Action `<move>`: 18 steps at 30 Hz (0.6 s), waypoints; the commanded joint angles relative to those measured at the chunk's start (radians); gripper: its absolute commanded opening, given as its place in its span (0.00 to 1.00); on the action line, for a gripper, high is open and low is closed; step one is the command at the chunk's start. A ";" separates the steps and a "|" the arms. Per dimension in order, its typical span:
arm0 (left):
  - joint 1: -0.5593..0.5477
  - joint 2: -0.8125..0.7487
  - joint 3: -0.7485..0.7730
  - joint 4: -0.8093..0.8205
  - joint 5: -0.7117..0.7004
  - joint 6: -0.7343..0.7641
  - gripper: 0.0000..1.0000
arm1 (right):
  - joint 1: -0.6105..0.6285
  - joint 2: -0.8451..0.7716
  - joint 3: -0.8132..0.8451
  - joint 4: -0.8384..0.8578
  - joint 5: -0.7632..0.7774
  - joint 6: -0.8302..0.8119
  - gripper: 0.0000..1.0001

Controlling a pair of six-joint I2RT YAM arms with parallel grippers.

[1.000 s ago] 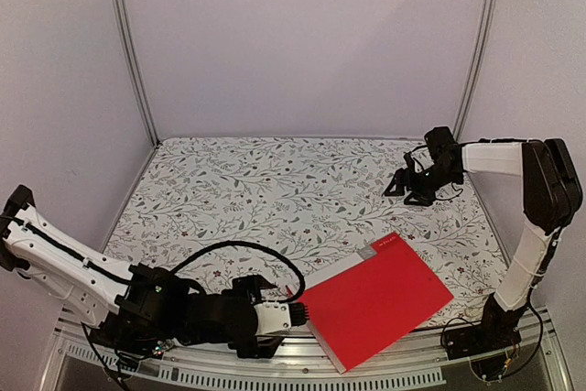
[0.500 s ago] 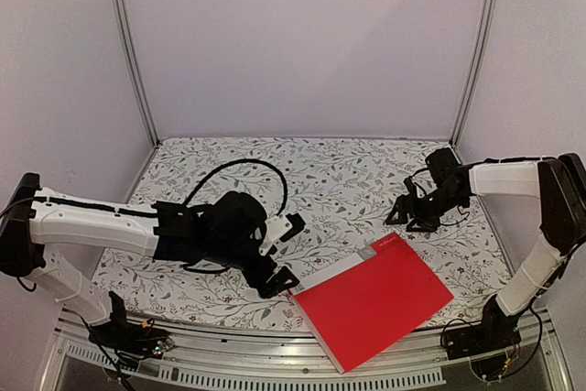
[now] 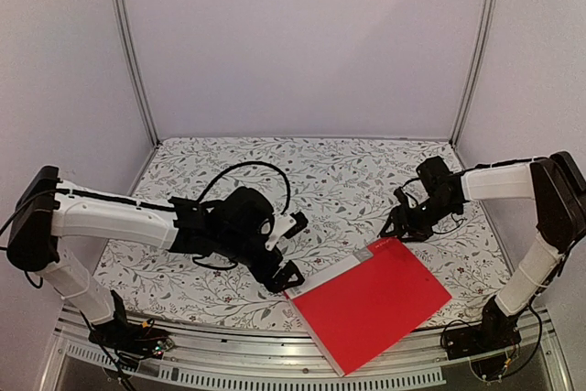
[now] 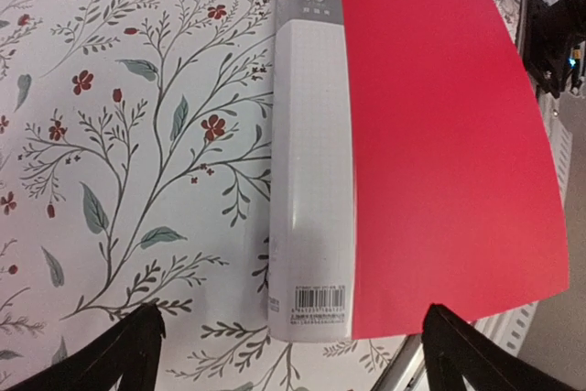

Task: Put the files into the folder
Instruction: Clamp the folder with files at the center of the board.

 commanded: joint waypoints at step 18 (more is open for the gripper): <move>0.108 0.128 0.069 0.007 0.152 -0.157 1.00 | 0.110 0.334 0.335 0.035 -0.265 -0.032 0.31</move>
